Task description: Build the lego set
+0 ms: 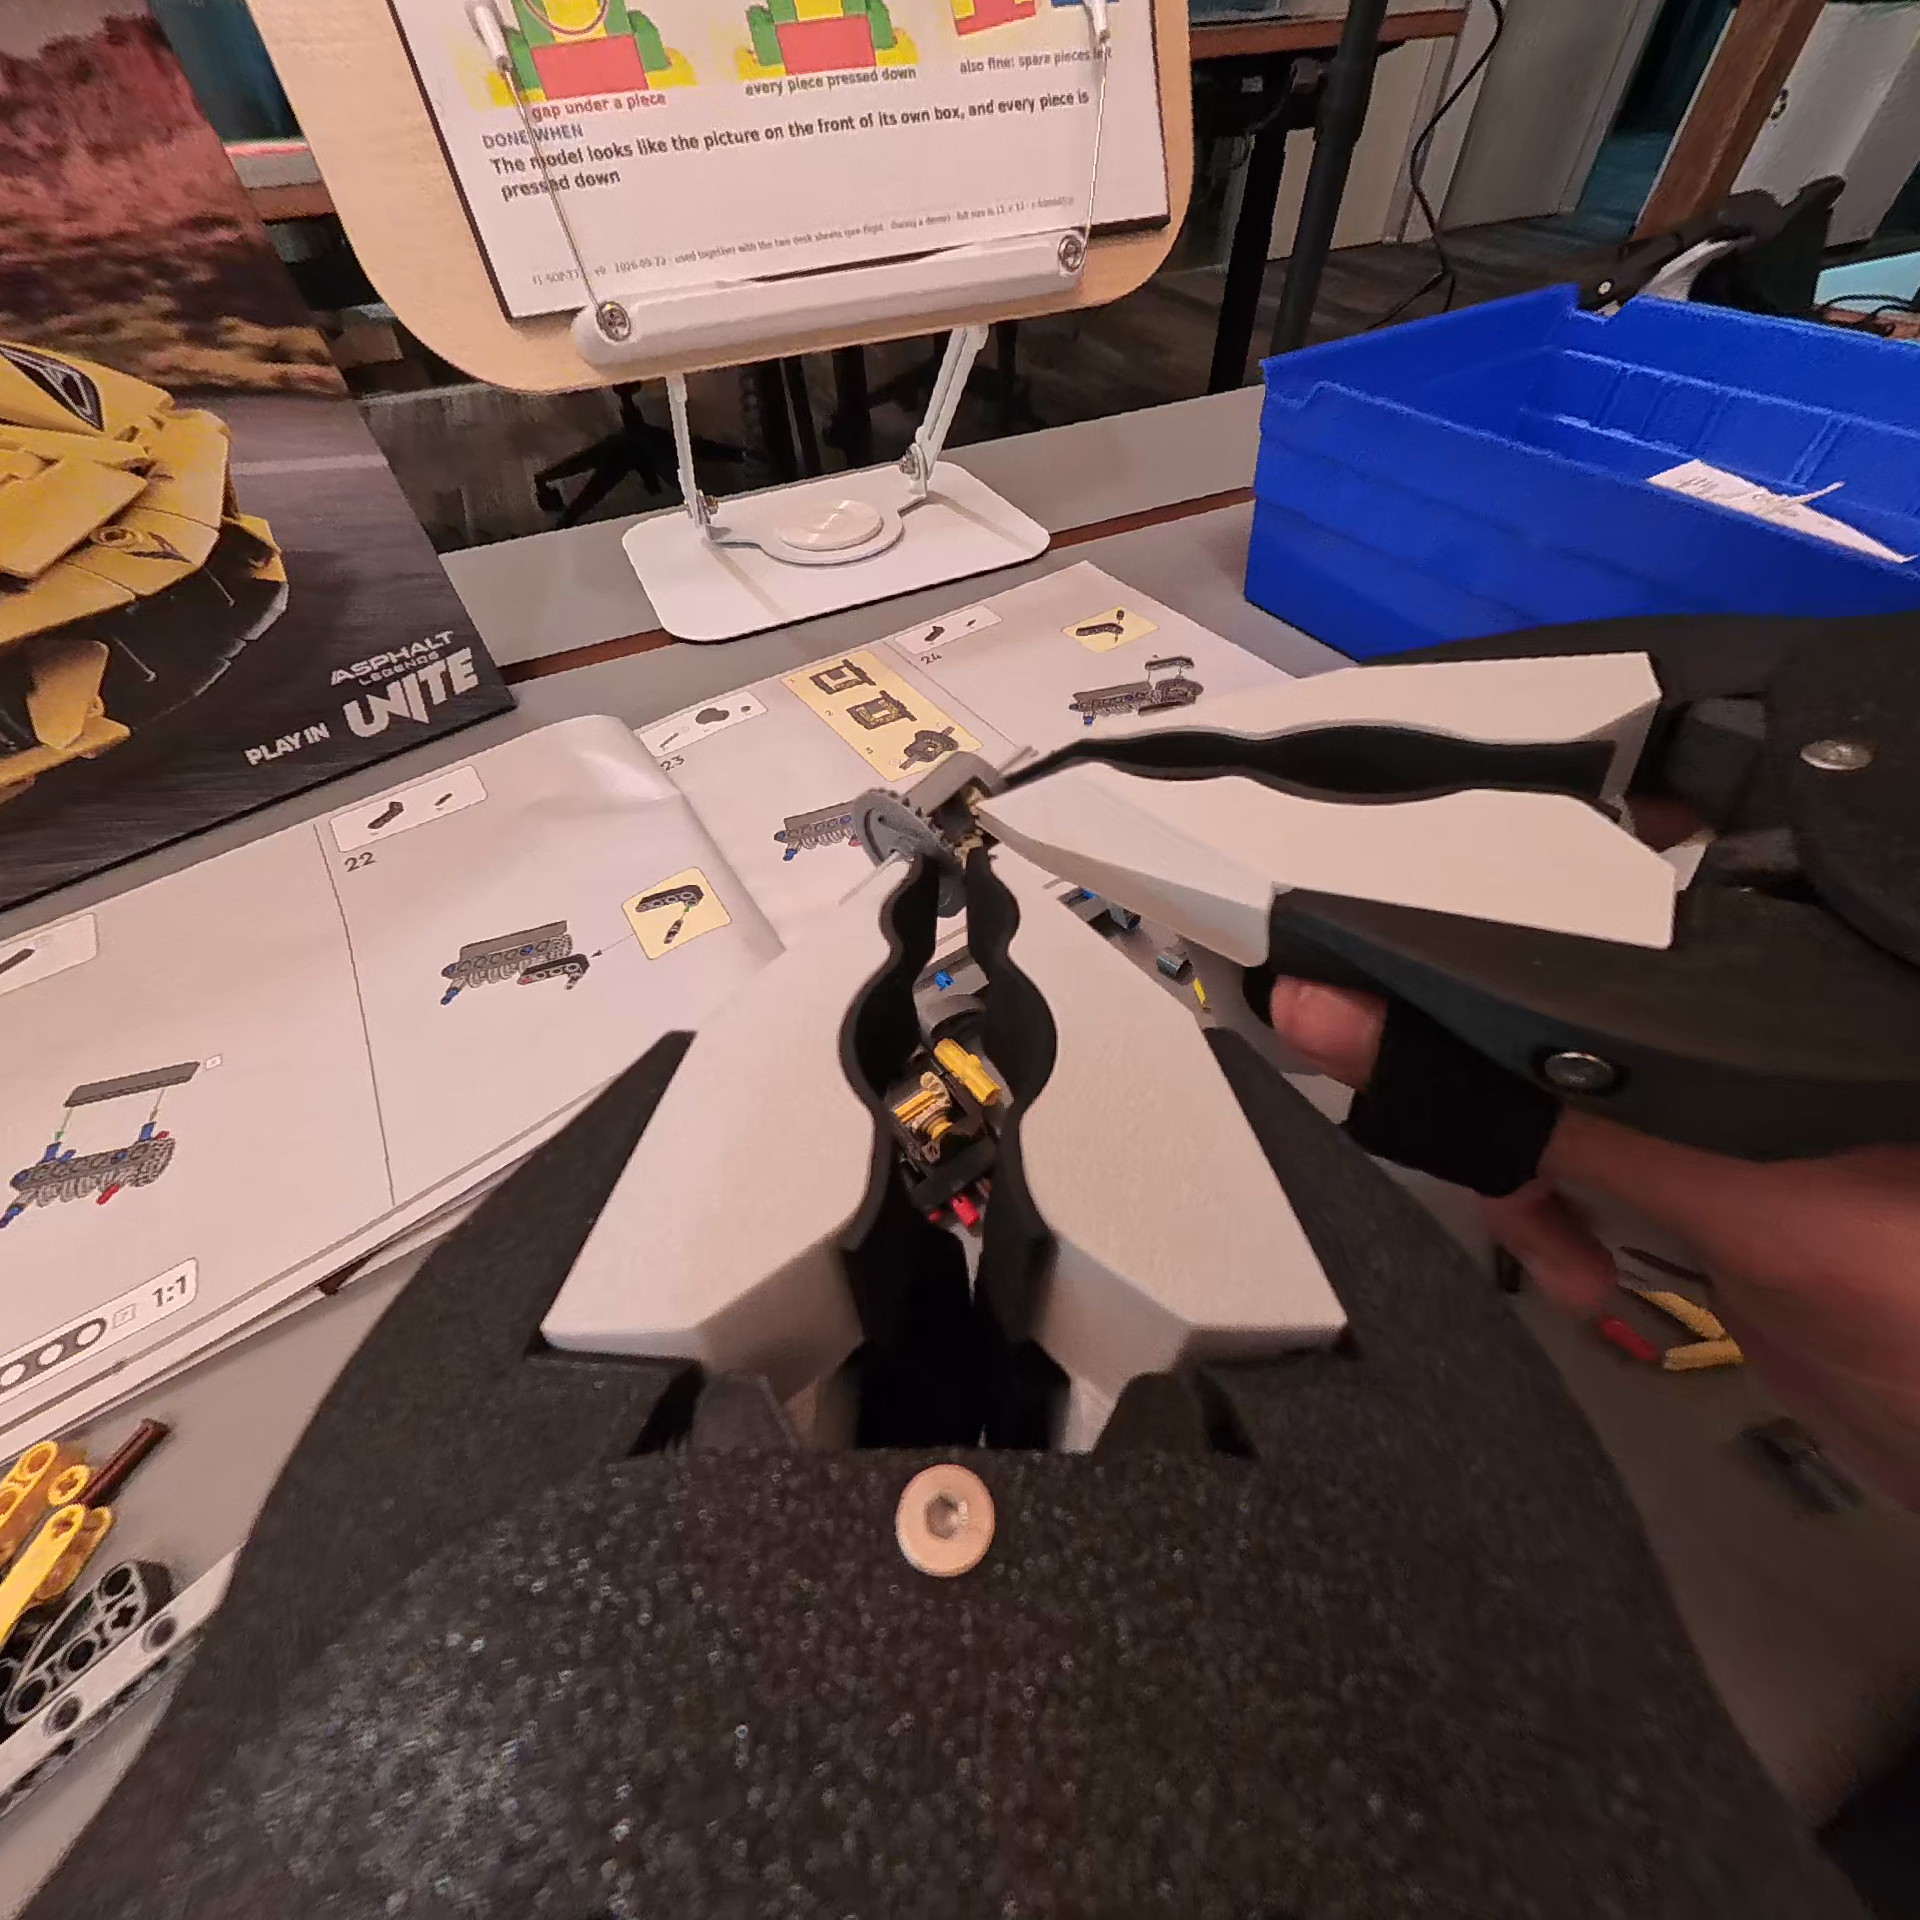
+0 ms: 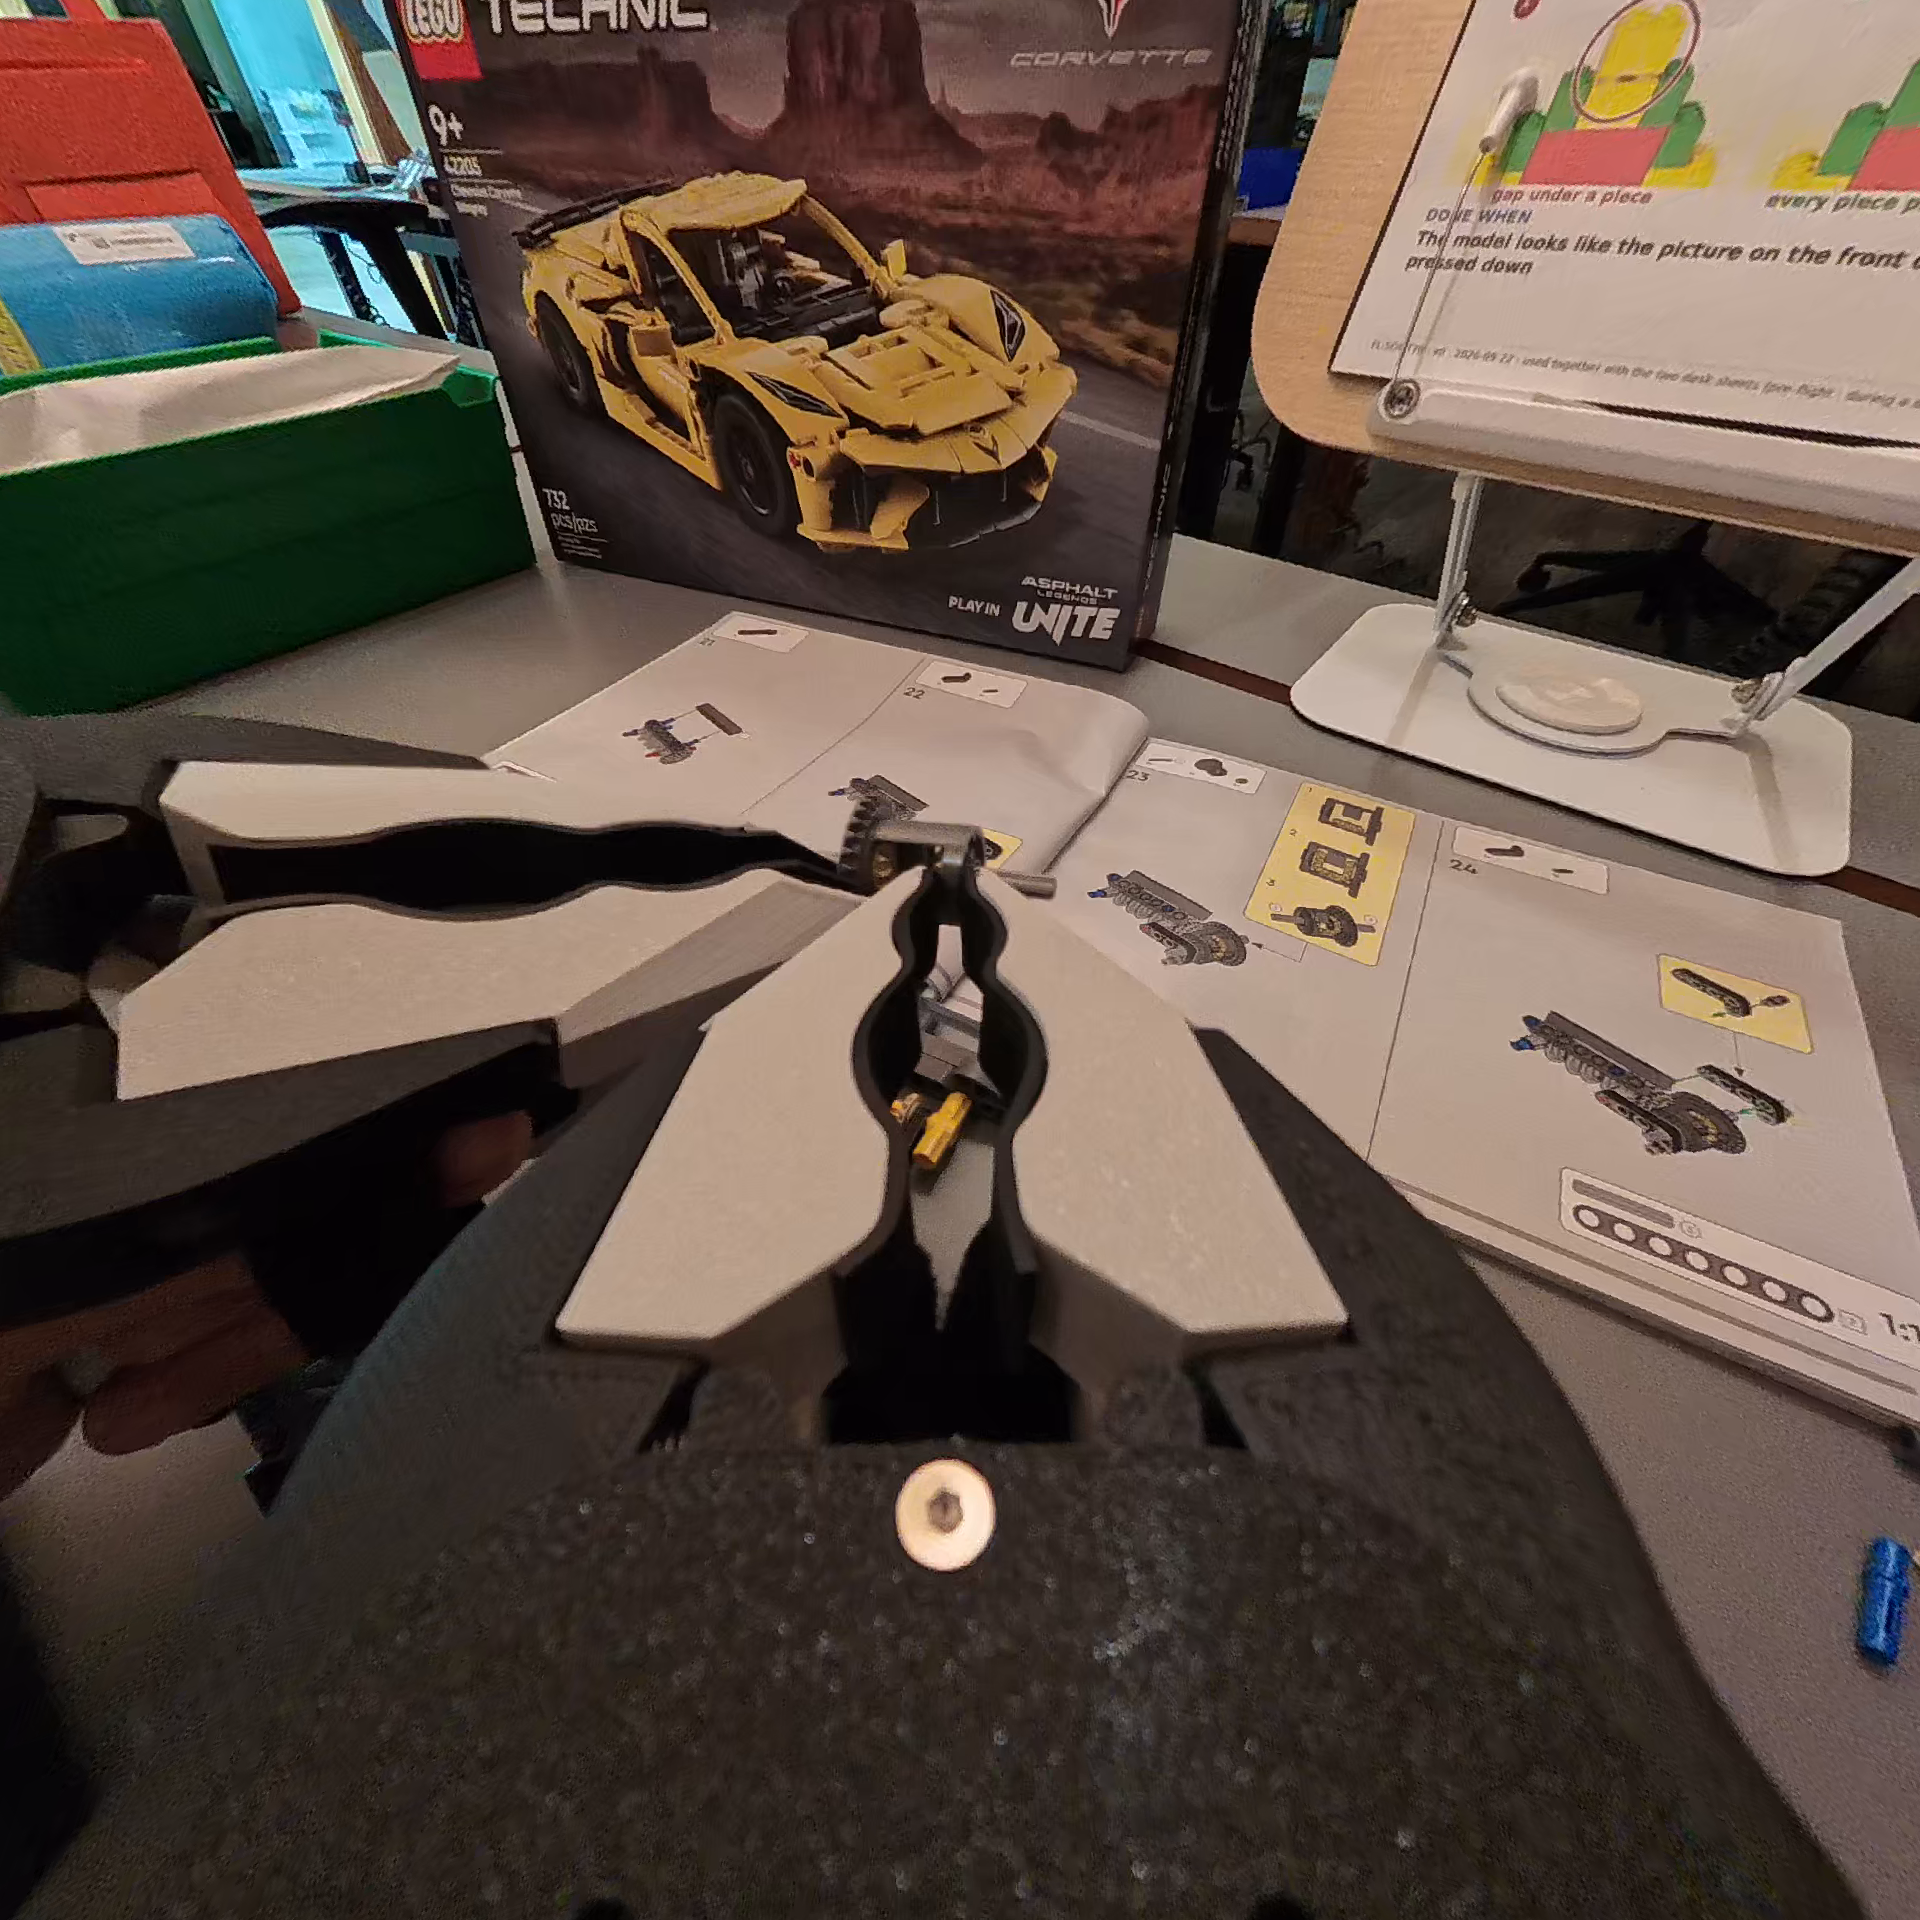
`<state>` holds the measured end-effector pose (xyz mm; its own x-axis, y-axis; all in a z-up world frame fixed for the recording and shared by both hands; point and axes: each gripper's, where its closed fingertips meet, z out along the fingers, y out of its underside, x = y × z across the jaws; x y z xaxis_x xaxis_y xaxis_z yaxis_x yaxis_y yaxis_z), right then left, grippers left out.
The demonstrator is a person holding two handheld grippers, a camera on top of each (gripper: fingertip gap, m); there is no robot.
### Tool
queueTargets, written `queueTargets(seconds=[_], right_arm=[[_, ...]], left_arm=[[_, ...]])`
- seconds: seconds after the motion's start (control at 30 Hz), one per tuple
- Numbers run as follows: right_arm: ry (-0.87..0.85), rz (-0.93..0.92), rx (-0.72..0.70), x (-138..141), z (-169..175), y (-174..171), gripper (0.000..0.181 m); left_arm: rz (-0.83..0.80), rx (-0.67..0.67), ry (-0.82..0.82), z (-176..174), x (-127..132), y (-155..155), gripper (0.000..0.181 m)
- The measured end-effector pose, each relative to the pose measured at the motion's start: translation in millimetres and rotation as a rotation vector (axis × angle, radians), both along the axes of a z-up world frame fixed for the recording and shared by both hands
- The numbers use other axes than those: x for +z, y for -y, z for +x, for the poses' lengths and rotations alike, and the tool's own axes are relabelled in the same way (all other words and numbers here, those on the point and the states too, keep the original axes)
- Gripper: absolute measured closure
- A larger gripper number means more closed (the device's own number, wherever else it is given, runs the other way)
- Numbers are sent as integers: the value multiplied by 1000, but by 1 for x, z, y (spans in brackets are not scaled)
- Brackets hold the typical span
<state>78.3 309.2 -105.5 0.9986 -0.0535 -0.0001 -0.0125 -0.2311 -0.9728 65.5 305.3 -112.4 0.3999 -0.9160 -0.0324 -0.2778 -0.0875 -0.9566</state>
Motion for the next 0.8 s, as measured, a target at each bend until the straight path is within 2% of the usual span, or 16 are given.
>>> queueTargets(seconds=[0.2, 0.3, 0.43, 0.57, 0.67, 0.8], right_arm=[[3, -2, -4, 0, 2, -1, 179], [-6, -8, -15, -1, 9, -1, 179], [-59, -6, -12, -3, 17, 2, 179], [-168, 15, 59, -2, 17, 5, 179], [-224, 46, 185, 4, 5, 8, 179], [-182, 12, 327, -1, -12, 12, 179]], left_arm=[[-3, -20, 8, 2, 1, -1, 177], [-9, -45, 33, -3, 6, 1, 169], [18, -148, 101, -19, 19, -2, 166], [52, -427, 34, -32, 9, -12, 167], [106, -653, -80, -53, -10, -18, 165], [-48, -845, -138, -84, -19, -12, 157]])
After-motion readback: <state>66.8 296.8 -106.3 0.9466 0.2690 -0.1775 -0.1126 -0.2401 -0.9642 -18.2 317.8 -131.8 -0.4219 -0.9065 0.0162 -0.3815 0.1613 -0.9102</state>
